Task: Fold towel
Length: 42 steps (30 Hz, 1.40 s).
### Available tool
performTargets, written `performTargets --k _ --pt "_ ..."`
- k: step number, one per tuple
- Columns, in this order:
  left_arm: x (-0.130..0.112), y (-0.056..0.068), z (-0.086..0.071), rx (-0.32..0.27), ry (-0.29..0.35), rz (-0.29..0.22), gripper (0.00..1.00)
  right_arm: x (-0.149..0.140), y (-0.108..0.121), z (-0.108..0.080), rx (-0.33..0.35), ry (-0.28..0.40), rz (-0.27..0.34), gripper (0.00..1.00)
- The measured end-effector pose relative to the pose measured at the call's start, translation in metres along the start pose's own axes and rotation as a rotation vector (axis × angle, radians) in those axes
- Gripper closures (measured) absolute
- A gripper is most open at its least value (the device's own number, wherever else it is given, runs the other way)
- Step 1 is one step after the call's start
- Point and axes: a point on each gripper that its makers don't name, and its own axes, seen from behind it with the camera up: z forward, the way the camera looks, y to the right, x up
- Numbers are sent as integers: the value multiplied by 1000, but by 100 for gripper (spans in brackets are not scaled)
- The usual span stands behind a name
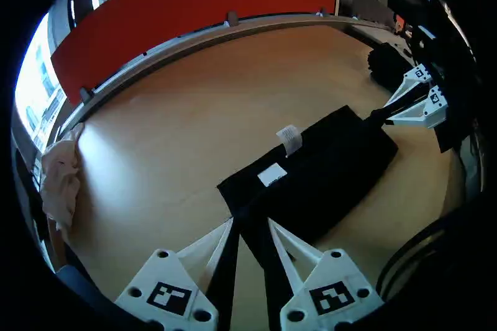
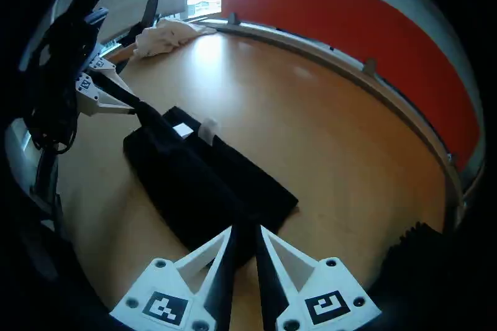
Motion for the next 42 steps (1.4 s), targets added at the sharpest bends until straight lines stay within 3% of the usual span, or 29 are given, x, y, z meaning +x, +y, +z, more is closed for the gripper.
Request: performTargets --k 13,17,20,23,29,42 --pt "-1 -6 22 22 -13 -14 75 -2 12 22 -30 -19 21 78" --pt "-2 -10 29 28 -15 -18 67 -2 18 28 -50 -23 28 70" --pt "-4 -12 34 35 -19 -17 59 -4 23 31 -71 -29 30 53" --pt "-5 -16 38 47 -20 -15 59 -7 27 34 -85 -35 29 35" --pt "-5 -22 40 67 -22 -16 58 -6 31 35 -101 -37 26 25" --pt "4 -34 41 93 -13 -15 58 8 49 34 -144 -14 34 14"
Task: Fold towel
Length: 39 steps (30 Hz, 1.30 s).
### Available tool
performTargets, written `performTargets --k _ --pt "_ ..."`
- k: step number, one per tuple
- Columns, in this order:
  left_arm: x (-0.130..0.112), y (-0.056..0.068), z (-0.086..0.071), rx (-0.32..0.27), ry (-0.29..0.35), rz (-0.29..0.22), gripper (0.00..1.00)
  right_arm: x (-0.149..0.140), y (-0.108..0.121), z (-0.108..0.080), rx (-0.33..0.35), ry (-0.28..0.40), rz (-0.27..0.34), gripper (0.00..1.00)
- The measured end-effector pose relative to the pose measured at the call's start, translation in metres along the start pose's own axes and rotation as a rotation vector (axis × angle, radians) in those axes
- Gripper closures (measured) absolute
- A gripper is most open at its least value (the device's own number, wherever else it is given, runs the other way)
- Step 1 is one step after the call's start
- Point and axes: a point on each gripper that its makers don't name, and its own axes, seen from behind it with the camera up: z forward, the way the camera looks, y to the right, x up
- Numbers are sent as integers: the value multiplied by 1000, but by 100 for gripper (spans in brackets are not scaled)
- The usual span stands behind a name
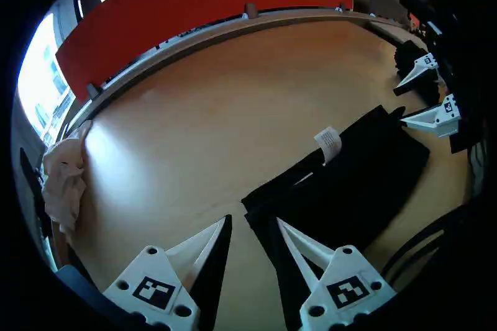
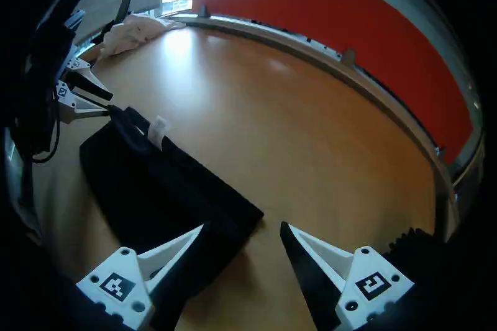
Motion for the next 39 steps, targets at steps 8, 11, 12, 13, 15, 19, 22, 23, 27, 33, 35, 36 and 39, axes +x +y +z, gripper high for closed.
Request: performTargets --k 8,11,12,13,15,19,22,23,27,33,35,36,39 --pt "5 0 -3 -9 0 -18 58 8 7 -2 -20 17 -9 14" --pt "6 0 -5 -13 1 -30 58 10 8 -4 -23 23 -8 14" --pt "6 -1 -6 -13 2 -33 58 10 9 -4 -24 25 -7 14" --pt "7 -1 -7 -12 3 -35 58 10 9 -5 -24 27 -6 14" --pt "7 -2 -8 -11 5 -40 58 11 9 -7 -25 32 -4 14" --pt "7 0 -12 -22 9 -46 58 10 8 -12 -23 38 -1 14" --pt "7 1 -15 -21 14 -48 58 7 5 -17 -22 42 0 14" --pt "7 1 -16 -18 15 -48 59 7 5 -18 -22 43 1 14" --pt "6 0 -22 -6 27 -39 59 2 -2 -24 -15 48 8 14" --pt "5 -2 -31 11 37 -26 64 -7 -12 -33 -5 52 17 14" --pt "3 0 -33 6 35 -25 59 -10 -15 -36 -2 51 19 14" --pt "1 3 -35 -4 32 -26 54 -13 -16 -38 0 50 20 14" --pt "-5 13 -39 -38 21 -30 23 -19 -21 -41 4 48 22 14"
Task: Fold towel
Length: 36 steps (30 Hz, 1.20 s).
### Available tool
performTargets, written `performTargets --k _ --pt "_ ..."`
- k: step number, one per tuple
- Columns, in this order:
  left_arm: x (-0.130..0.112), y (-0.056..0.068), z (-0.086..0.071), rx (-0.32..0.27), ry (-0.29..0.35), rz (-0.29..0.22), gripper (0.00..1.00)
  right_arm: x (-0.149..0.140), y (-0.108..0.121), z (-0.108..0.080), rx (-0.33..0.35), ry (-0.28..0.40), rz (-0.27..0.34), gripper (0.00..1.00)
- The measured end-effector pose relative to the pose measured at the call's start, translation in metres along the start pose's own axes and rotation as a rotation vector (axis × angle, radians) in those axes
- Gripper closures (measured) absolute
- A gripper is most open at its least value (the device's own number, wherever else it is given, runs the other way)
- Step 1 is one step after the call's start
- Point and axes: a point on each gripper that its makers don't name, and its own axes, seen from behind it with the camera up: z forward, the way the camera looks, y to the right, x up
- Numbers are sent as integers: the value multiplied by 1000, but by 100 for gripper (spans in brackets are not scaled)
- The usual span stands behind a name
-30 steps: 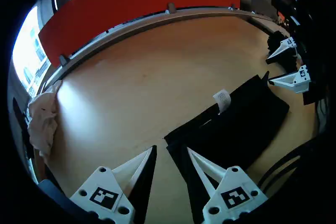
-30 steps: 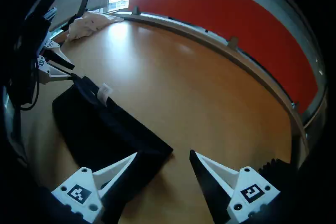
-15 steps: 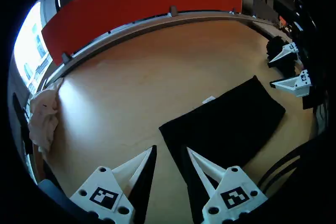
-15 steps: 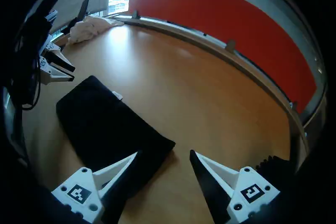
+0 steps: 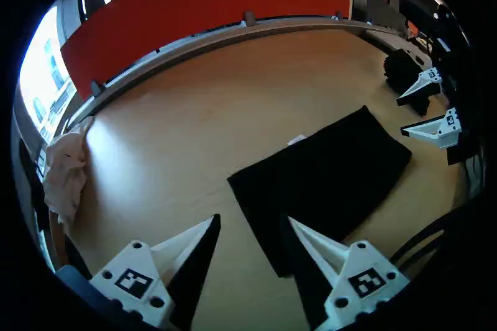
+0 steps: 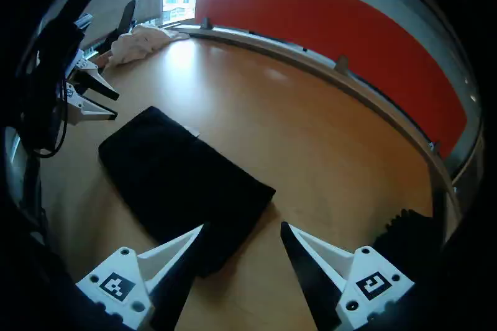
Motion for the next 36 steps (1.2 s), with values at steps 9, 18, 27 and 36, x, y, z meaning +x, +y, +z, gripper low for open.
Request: performTargets --k 9,18,27,36 --pt "-16 9 -19 9 6 -3 6 -15 -11 -12 12 -2 3 14" --pt "-29 14 -37 26 12 -39 6 -19 -17 -23 18 2 -2 13" --pt "-48 14 -52 52 4 -95 6 -27 -24 -29 27 -3 -12 14" --pt "-62 13 -65 77 3 -156 6 -30 -28 -28 53 -7 -33 13"
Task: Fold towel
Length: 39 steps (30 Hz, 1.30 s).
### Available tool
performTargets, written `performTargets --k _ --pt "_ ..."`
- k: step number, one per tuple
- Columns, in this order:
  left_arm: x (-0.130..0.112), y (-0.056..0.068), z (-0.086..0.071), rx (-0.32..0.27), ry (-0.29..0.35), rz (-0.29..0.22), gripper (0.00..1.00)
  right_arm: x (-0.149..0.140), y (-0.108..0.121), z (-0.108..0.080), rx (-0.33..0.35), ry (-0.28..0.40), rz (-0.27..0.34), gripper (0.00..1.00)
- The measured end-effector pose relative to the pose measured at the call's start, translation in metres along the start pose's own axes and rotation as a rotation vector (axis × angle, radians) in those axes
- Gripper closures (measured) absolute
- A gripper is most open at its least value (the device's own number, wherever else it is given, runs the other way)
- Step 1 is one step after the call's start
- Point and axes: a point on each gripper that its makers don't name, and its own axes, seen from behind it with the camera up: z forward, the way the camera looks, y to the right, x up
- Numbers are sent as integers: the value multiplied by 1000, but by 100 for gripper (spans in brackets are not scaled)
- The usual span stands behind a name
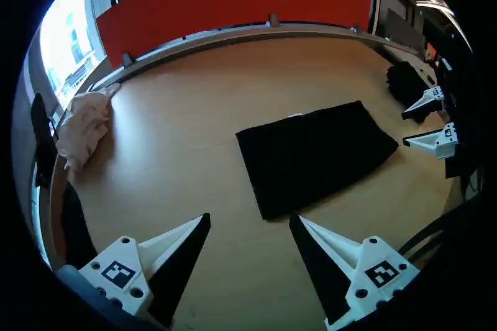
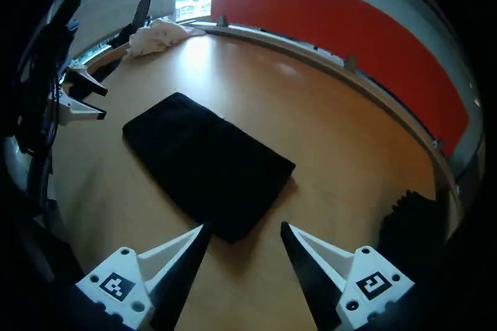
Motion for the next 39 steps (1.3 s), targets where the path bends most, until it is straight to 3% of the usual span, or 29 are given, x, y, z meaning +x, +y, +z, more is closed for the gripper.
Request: performTargets --k 19,31,39 --pt "-23 -26 -26 70 7 -101 6 -1 -13 11 77 -28 -80 16" --pt "-37 -36 -36 93 0 -132 6 -22 -14 16 115 -83 -86 44" --pt "-42 -40 -38 99 -3 -143 6 -30 -13 18 128 -107 -92 55"
